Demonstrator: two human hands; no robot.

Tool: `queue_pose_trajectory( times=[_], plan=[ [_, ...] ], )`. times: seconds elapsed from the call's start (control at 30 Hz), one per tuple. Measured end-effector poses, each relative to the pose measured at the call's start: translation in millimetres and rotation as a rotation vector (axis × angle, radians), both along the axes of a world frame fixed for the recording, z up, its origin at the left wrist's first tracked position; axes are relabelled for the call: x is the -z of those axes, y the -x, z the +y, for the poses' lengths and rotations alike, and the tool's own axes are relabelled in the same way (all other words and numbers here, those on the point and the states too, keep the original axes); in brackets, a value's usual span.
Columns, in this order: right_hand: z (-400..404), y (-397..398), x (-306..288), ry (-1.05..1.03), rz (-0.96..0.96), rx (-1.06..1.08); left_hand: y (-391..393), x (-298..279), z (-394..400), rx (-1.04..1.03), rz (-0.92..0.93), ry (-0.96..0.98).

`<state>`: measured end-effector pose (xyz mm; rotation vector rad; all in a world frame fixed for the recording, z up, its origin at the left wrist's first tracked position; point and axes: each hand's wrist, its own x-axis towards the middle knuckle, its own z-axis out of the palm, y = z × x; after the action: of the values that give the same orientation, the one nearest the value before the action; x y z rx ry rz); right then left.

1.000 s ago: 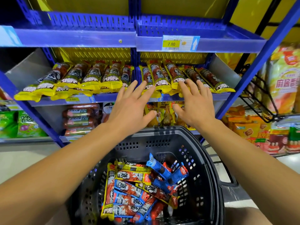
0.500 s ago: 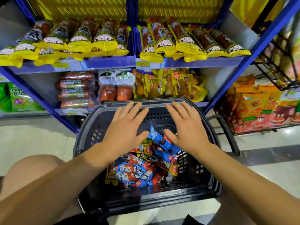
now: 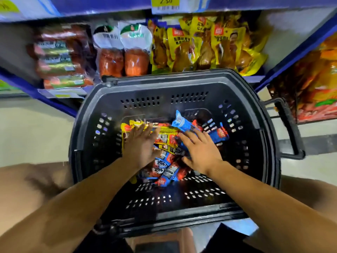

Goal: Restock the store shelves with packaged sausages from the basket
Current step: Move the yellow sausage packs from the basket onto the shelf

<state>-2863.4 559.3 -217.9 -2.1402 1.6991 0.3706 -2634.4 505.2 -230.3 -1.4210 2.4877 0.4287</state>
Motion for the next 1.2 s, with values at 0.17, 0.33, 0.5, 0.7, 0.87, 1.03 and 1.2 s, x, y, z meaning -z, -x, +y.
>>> queue_pose_trajectory(
  times=[0.17, 0.33, 0.5, 0.7, 0.87, 1.03, 1.2],
  plan=[
    [-10, -7, 32, -0.073, -0.012, 0.018, 15, 49, -28, 0.027, -0.02, -0.055],
    [-7, -5, 51, -0.124, -0.051, 0.097, 21, 83, -35, -0.001, -0.011, -0.132],
    [-11, 1, 53, -0.137, -0.1, 0.215, 19, 90, -38, -0.042, -0.056, -0.109],
    [-17, 10, 43, -0.14, -0.248, 0.383, 17, 71, -37, -0.042, 0.027, -0.17],
    [-18, 14, 21, -0.189, -0.425, 0.501, 26, 23, -30, -0.309, 0.499, -0.266],
    [-7, 1, 7, -0.26, -0.704, 0.637, 54, -16, -10, -0.812, 0.951, -0.615],
    [5, -9, 9, -0.352, -0.88, 0.702, 62, -15, 1, -0.899, 1.033, -0.685]
  ],
)
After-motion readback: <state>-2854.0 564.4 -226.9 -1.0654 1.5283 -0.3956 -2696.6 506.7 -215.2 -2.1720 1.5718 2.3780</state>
